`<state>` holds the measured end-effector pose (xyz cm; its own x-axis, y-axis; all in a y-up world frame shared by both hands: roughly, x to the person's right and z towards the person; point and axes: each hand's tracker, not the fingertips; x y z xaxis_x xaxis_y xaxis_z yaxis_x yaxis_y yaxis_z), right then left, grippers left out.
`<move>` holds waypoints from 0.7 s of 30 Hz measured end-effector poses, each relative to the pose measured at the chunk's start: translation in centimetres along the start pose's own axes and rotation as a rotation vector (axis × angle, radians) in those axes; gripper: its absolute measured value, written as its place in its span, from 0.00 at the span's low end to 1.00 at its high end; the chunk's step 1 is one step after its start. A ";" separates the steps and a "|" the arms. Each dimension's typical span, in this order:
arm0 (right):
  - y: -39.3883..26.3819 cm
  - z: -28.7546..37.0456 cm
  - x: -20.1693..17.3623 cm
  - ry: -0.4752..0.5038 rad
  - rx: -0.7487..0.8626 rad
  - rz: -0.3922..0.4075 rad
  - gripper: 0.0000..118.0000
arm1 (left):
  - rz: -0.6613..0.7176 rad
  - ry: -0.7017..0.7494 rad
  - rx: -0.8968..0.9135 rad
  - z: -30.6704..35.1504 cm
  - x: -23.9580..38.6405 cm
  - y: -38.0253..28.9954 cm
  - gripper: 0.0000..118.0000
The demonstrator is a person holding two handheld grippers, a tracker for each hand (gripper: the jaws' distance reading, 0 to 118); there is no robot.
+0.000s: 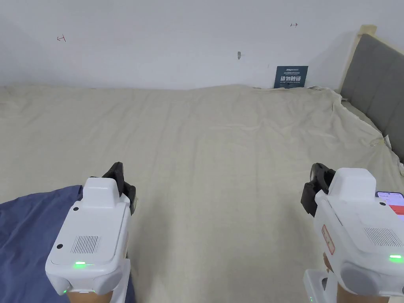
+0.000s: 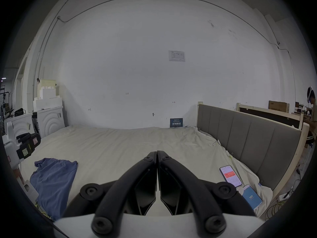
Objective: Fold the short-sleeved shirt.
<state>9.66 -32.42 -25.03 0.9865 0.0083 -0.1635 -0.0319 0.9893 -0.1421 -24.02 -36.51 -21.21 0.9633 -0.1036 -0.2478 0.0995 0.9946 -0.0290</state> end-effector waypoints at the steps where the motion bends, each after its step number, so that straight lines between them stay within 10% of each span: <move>1: 0.0 0.0 -0.1 -0.003 0.002 0.002 0.00 | 0.006 0.001 -0.001 0.2 -0.1 0.1 0.00; 21: 1.2 0.9 -1.0 0.002 0.002 0.003 0.00 | 0.019 0.001 0.010 0.5 -0.5 0.3 0.00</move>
<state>8.77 -31.07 -24.15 0.9860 0.0112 -0.1661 -0.0348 0.9895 -0.1400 -24.34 -36.12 -20.64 0.9647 -0.0845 -0.2492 0.0836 0.9964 -0.0144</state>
